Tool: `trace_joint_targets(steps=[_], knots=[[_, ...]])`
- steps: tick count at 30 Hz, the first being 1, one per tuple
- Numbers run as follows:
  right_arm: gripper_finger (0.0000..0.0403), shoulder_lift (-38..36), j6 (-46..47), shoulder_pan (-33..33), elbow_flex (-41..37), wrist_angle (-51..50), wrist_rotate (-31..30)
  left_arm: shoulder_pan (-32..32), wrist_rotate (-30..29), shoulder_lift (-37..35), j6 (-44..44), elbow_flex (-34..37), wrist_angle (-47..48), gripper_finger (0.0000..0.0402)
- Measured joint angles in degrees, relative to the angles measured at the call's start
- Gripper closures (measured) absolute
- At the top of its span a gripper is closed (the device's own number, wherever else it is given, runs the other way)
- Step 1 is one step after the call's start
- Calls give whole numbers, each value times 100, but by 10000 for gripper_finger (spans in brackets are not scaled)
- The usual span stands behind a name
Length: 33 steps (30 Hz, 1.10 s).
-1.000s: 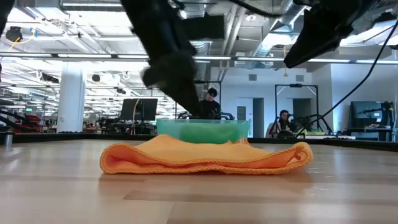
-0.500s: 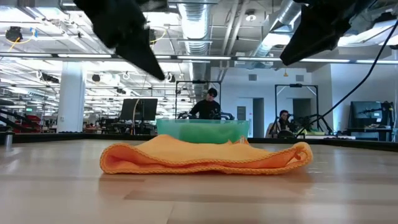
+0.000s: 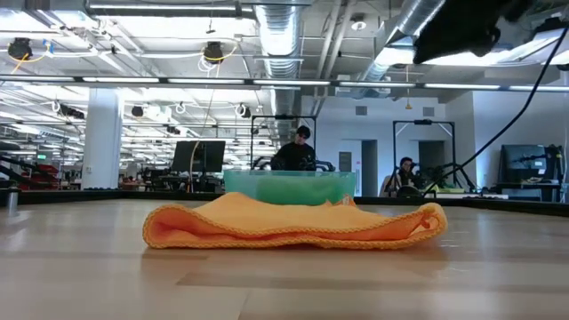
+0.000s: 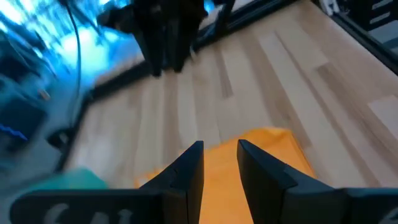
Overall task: Roll microfiber towels into tight, uniform cylinder then place into a basket
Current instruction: Fold the orange towel
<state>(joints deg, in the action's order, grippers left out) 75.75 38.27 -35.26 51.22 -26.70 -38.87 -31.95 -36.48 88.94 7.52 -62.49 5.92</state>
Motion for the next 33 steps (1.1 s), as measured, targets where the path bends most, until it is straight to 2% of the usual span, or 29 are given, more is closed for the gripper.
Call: trace_joint_targets(steps=[3,8,11,16,20,23,25,29,33], knots=[[232,22,-530,-274,0,728,-29,-215,-129,48,498,-10,-121,311],[232,227,-2210,-620,6,2094,-175,-323,-132,147,786,-8,-267,311],[232,426,-3008,-753,4,2442,-178,-296,-14,200,839,-4,-306,311],[232,817,-3542,-889,4,2478,-187,-171,-20,309,886,-7,-345,310],[232,1103,-4190,-855,-4,2620,-173,29,163,307,304,-10,-216,292],[232,1278,-4689,-757,0,2961,-173,114,283,307,-252,-10,-107,264],[232,1362,-4891,-660,0,3302,-171,161,578,305,-563,-10,97,241],[232,1460,-4925,-431,4,3790,-171,182,1072,307,-1190,-7,341,203],[232,1460,-4686,-265,4,3782,-167,101,1269,425,-1575,-3,593,188]])
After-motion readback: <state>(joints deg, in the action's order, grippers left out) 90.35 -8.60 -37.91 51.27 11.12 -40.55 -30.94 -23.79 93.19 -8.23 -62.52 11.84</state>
